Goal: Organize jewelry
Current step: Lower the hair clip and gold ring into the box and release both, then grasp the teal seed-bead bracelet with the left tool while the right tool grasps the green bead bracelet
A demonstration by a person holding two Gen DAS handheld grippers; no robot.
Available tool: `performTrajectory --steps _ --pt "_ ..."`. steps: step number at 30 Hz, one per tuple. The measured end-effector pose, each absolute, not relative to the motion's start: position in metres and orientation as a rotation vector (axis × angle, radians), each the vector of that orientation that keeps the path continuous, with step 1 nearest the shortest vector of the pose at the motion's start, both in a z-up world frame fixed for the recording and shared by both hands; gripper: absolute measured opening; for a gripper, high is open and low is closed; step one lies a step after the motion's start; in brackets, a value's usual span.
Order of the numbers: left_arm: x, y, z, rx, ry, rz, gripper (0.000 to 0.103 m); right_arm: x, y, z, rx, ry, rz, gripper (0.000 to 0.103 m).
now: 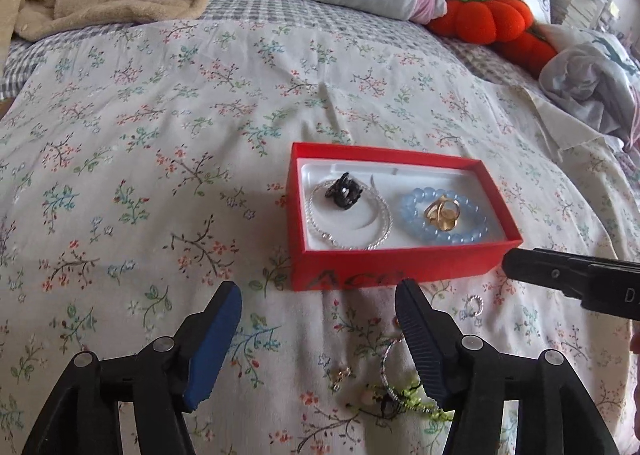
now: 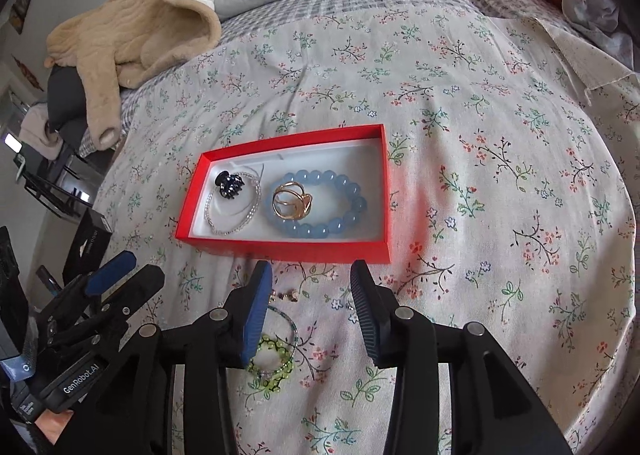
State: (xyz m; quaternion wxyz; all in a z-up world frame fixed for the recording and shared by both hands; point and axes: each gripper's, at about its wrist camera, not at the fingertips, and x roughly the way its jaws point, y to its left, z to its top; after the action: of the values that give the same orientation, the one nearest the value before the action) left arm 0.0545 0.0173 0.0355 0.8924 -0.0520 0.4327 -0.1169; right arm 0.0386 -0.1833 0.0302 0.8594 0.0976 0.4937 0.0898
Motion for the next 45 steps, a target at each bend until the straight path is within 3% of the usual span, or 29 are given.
performTrajectory --steps 4,8,19,28,35,45 --pt "0.045 0.024 0.021 -0.111 0.954 -0.212 0.07 0.029 -0.185 0.025 0.188 1.057 0.186 0.044" --pt "0.04 0.027 0.006 -0.137 1.022 -0.197 0.072 0.02 -0.189 0.02 0.184 1.075 0.167 0.051" --pt "0.043 0.021 -0.016 -0.242 1.129 -0.23 0.071 0.014 -0.192 0.006 0.17 1.151 0.135 0.052" --pt "0.061 -0.005 -0.031 -0.275 1.174 -0.283 0.038 0.017 -0.191 -0.004 0.154 1.191 0.134 0.053" --pt "0.067 -0.022 -0.035 -0.235 1.179 -0.28 0.0 0.021 -0.193 -0.008 0.151 1.211 0.12 0.053" --pt "0.055 -0.014 -0.002 -0.227 1.104 -0.337 0.0 0.024 -0.186 -0.013 0.146 1.23 0.118 0.053"
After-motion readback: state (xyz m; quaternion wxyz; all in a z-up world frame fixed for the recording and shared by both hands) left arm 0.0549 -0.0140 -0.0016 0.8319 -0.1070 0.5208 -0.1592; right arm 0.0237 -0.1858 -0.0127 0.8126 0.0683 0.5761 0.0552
